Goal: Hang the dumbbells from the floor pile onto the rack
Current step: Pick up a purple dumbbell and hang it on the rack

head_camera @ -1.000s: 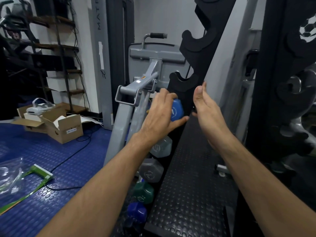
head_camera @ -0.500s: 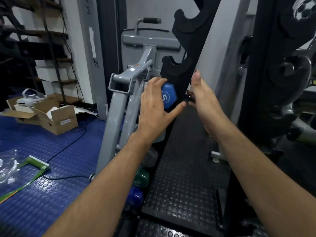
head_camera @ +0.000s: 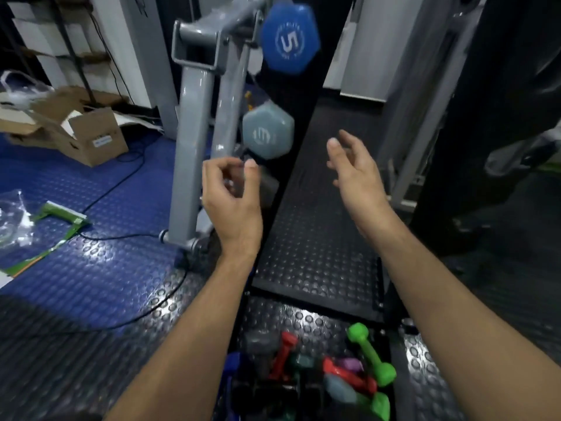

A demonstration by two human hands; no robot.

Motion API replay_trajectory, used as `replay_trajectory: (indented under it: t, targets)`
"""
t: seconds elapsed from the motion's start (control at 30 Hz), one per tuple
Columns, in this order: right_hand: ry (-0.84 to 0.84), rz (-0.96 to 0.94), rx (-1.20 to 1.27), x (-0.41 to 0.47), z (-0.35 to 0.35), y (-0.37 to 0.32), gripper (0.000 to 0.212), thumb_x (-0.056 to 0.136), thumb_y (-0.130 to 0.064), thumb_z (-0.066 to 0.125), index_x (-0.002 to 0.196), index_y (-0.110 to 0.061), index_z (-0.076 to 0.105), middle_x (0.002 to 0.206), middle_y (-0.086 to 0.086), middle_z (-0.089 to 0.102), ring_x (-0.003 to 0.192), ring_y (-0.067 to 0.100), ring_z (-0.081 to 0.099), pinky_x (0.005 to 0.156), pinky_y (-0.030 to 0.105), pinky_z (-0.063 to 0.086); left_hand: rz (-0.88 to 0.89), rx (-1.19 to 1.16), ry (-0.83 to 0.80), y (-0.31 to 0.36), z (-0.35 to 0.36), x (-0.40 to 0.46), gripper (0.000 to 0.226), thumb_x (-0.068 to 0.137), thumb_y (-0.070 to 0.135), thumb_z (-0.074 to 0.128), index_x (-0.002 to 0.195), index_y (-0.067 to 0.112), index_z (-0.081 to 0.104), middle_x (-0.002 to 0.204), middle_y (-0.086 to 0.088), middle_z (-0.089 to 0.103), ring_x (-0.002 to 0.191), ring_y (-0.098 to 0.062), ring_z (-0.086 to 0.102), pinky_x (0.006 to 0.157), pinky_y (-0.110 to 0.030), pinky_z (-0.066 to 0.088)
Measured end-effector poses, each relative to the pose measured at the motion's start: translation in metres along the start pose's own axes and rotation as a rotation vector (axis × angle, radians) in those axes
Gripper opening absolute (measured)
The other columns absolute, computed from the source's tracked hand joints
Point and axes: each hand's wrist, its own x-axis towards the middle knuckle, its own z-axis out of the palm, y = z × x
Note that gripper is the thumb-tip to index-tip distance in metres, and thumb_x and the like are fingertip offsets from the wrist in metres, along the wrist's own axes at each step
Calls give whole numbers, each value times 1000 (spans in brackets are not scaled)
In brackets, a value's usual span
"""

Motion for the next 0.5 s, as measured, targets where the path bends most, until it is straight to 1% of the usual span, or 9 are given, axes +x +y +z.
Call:
replay_trajectory:
  t: [0.07,0.13,0.2,0.27,0.3,0.4,0.43,0.5]
  targets:
    - [-39,71,-49,-12,12,36,57,100,-56,55,151,-31,47,111,-26,63,113,4,64,104,37,52,-80,45,-64,-34,-13,-22,14,98,24,66,91,12,62,82,0,60,73,-7,53,70,-25,45]
    - [-101,162,-105,-22,24,75,53,99,-55,56,146,-29,53,110,-21,65,109,8,67,99,37,54,-165,87,-135,-69,-27,-44,16,99,23,65,85,15,62,75,2,59,69,-7,51,67,-25,43]
    - [-198,244,-171,-34,36,111,47,98,-53,58,138,-28,61,114,-15,67,107,12,69,96,35,55,-276,136,-185,-102,-44,-67,19,99,25,65,80,20,62,70,5,58,65,-6,50,65,-25,44]
    - [-313,310,-228,-47,46,144,38,98,-50,60,128,-28,67,116,-10,70,104,12,69,93,32,55,-392,191,-216,-133,-62,-88,22,95,33,64,75,25,60,66,7,56,63,-5,48,65,-28,44]
    - [-379,325,-257,-53,49,157,33,98,-48,61,123,-28,70,115,-10,71,103,11,69,93,31,54,-447,213,-238,-146,-71,-99,24,94,36,63,73,24,59,64,8,54,61,-5,46,65,-30,43]
    - [-586,388,-396,-74,49,203,25,100,-43,61,115,-27,73,112,-8,73,101,11,68,95,34,52,-573,312,-364,-176,-93,-127,25,96,29,66,73,19,61,63,4,55,58,-3,44,62,-30,40]
    - [-630,422,-433,-81,46,222,25,99,-43,62,114,-27,74,109,-7,74,99,12,68,95,36,53,-606,350,-417,-185,-99,-137,24,97,28,66,76,18,63,64,0,58,59,-4,48,62,-32,43]
    - [-712,509,-526,-95,35,256,23,98,-41,63,111,-26,75,103,-5,74,97,15,69,95,39,55,-676,394,-508,-195,-108,-149,20,97,30,64,81,18,67,72,-9,68,64,-12,57,65,-39,53]
